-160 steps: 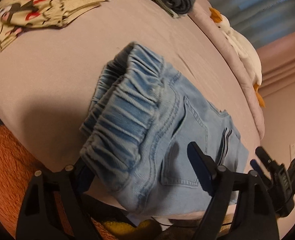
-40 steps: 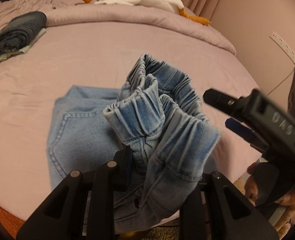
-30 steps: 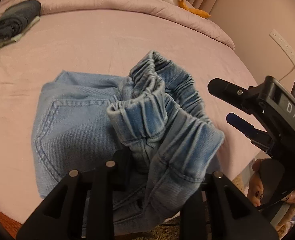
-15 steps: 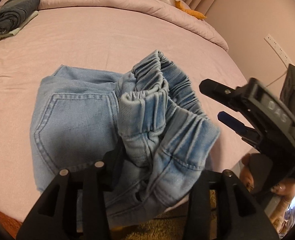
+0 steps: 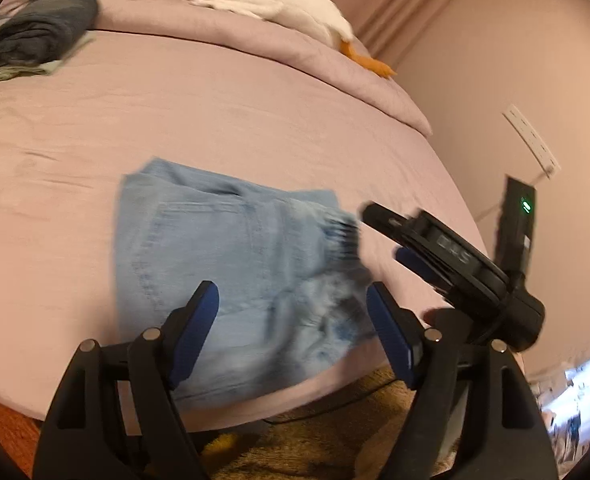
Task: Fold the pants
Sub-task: 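Lower the waistband onto the stack and open the left gripper, then grasp the waistband edge with the right gripper, tuck it down, and release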
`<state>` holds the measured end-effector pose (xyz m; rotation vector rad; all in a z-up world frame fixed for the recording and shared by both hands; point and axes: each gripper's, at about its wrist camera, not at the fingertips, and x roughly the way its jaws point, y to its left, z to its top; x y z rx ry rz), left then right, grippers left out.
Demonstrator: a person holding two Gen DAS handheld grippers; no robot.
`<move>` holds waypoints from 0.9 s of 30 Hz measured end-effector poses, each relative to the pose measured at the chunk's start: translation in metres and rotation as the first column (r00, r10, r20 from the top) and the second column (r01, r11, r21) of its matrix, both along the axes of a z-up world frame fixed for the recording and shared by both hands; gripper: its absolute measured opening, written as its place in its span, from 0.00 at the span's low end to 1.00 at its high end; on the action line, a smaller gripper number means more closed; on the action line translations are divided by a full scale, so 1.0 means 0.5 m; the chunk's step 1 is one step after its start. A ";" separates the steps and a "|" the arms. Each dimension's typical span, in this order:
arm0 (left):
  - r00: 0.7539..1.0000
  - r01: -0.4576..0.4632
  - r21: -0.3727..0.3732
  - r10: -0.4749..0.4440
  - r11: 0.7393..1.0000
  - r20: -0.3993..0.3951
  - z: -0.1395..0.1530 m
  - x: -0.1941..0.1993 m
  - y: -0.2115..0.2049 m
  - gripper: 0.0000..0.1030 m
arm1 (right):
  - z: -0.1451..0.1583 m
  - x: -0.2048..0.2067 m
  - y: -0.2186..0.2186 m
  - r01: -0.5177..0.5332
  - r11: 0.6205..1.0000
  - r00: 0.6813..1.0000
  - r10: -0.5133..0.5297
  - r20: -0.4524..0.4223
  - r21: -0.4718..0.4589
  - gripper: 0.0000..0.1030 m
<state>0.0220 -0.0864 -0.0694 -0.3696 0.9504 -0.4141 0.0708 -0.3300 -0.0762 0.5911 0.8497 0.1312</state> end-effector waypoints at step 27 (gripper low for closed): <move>0.970 -0.215 0.030 0.217 0.976 -0.107 -0.101 -0.011 0.207 0.81 | -0.024 -0.017 0.108 -0.198 0.980 0.977 0.196 -0.088 -0.021 0.92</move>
